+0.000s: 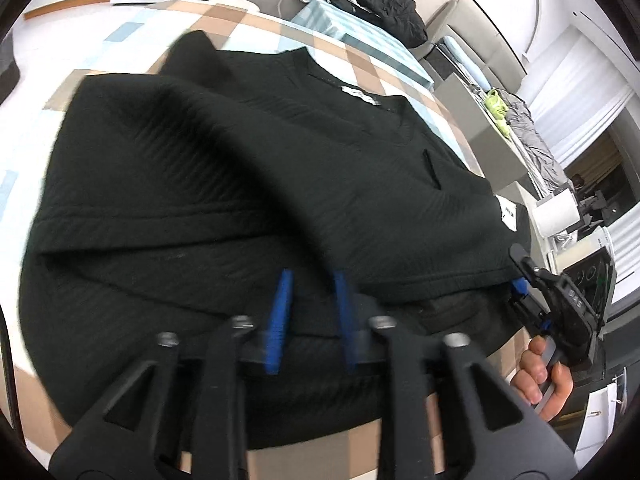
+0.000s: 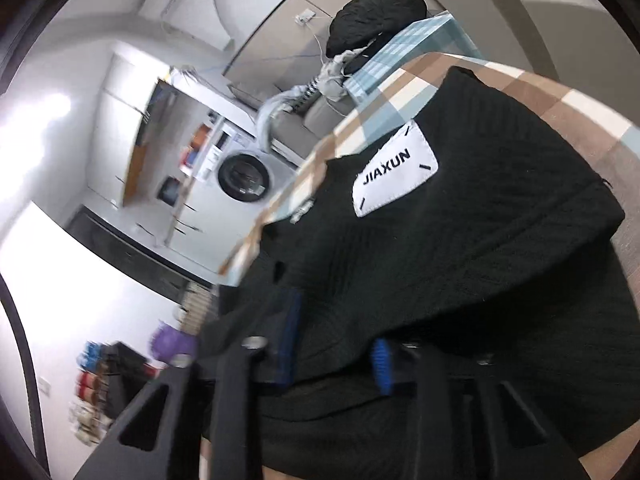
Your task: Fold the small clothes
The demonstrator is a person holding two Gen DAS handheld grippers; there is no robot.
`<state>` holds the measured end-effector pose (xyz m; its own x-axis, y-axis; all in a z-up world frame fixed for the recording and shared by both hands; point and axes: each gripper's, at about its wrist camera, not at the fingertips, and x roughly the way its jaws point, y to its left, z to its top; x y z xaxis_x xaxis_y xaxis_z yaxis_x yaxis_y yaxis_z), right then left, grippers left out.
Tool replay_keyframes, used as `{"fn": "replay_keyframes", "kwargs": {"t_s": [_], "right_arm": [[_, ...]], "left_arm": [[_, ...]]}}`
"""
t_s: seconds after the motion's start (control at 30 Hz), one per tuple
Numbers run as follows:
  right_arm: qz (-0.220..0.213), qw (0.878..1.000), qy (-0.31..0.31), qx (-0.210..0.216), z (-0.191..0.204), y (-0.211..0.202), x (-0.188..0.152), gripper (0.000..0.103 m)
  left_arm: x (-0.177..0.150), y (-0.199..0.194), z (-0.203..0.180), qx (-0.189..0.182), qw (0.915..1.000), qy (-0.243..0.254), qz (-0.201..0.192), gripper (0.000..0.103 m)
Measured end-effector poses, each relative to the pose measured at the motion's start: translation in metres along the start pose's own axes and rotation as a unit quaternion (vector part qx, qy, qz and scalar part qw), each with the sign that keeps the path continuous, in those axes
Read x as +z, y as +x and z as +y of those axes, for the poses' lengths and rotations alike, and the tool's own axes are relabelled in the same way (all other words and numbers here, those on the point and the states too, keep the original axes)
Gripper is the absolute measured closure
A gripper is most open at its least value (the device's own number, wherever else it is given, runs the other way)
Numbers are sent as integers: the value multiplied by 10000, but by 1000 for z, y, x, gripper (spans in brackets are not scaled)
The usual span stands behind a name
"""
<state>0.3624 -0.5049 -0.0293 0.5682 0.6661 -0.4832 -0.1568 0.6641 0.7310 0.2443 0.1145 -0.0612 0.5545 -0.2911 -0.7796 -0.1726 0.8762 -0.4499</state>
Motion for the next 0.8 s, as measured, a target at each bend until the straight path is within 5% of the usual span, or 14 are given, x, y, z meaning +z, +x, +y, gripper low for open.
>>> {"fn": "replay_keyframes", "kwargs": {"t_s": [0.03,0.2,0.43,0.8], "right_arm": [[4,10000,-50,-83,1,0,0,99],[-554,9981,98,242,5,-30,10,100],[-372,9992,153,67,1,-32,15,100],[-331,9993,79,159,12,-34,18,100]], "left_arm": [[-3,-4,5,14,10000,-35,-35,61],[-12,-15,35,-188,9989,-411,-104,59],[-4,-13,50,-525,9949,-823,-270,57],[23,6,56,-190,9899,-1311,-501,61]]}}
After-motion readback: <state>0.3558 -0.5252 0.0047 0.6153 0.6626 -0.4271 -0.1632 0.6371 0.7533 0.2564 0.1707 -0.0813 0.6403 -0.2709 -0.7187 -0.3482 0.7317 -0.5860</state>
